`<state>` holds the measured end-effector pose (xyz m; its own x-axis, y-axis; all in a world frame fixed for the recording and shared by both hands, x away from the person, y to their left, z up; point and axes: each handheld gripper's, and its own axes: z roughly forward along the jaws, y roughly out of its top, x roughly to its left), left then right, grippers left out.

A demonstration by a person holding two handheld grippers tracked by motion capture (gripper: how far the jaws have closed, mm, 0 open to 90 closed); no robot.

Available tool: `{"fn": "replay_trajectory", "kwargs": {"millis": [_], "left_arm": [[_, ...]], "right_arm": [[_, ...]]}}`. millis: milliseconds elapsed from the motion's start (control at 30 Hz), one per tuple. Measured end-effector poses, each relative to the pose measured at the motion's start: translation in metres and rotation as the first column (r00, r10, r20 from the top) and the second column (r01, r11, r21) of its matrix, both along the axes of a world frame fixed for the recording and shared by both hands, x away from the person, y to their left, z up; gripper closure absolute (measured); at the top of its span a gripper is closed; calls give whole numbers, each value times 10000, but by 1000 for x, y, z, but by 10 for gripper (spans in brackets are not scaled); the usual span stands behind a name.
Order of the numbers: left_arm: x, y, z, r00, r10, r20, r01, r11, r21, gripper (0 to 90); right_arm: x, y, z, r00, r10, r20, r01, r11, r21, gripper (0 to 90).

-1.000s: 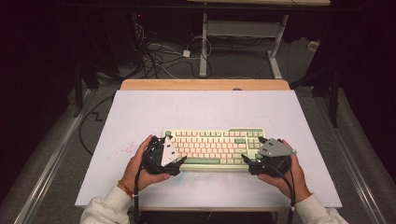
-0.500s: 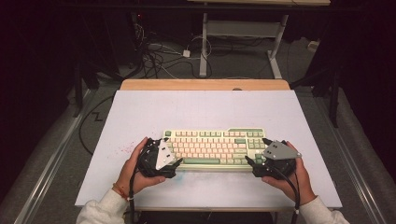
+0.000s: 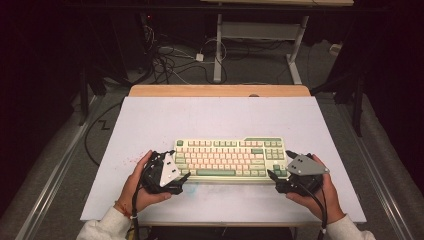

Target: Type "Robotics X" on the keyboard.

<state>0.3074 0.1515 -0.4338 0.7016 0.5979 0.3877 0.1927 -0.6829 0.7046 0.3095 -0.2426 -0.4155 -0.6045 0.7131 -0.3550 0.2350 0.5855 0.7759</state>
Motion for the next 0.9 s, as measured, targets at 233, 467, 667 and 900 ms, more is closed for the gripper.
{"fn": "replay_trajectory", "kwargs": {"millis": [233, 467, 667, 900], "left_arm": [[-3, 7, -3, 9999, 134, 6, -134, 9999, 25, 172], [-7, 17, -6, 9995, 319, -4, -319, 9995, 23, 171], [-10, 24, -10, 9989, 462, -61, -462, 9989, 98, 171], [-12, 31, -15, 9982, 585, -154, -582, 9981, 196, 170]], "right_arm": [[-3, -6, -1, 10000, -79, 28, 79, 10000, 0, 199], [-5, -13, -2, 9998, -187, 36, 187, 9998, 12, 199], [-7, -17, -4, 9996, -292, -6, 292, 9996, -60, 199], [-9, -24, -6, 9991, -423, -26, 423, 9991, -20, 199]]}}
